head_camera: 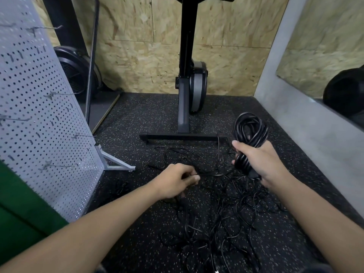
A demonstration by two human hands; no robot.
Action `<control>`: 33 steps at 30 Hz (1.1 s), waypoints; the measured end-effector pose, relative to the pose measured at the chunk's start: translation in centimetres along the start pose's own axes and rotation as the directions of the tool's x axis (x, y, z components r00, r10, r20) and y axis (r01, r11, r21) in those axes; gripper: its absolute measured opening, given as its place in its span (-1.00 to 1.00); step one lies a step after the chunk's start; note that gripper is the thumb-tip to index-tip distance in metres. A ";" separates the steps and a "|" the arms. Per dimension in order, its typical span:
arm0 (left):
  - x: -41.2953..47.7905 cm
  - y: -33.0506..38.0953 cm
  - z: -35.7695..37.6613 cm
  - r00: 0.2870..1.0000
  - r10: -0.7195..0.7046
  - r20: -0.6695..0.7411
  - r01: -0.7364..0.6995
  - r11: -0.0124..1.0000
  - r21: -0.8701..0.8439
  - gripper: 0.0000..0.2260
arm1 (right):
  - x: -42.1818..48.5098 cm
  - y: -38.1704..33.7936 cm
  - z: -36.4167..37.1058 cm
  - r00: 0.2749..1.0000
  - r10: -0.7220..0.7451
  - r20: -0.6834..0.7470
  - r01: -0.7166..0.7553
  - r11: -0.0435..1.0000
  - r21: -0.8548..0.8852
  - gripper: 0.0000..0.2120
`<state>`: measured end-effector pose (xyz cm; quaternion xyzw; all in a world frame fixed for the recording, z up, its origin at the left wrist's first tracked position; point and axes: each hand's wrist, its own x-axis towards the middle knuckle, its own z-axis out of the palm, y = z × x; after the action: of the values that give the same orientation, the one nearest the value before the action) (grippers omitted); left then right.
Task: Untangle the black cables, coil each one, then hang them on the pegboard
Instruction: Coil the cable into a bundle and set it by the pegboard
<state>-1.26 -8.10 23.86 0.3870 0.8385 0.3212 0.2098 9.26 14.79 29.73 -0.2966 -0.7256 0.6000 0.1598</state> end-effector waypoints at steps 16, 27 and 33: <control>-0.4 3.9 -3.0 0.859 0.406 -0.312 -0.374 0.914 0.158 -0.92 | -1.9 0.9 1.7 0.875 0.153 0.459 0.102 0.869 -0.484 -0.19; -0.7 5.3 -3.3 0.842 0.498 -0.208 -0.470 0.866 0.172 -0.82 | -2.6 1.5 3.5 0.867 0.072 0.493 0.187 0.870 -0.456 -0.68; -0.4 4.3 -3.9 0.902 0.342 -0.265 -0.361 0.932 -0.024 -0.86 | -3.0 0.8 3.0 0.760 0.246 0.601 0.065 0.892 -0.447 -0.70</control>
<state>-1.15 -7.79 29.65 0.4792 0.7629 0.4309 0.0522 10.01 10.74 28.62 -0.1367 -0.8366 0.4914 -0.2001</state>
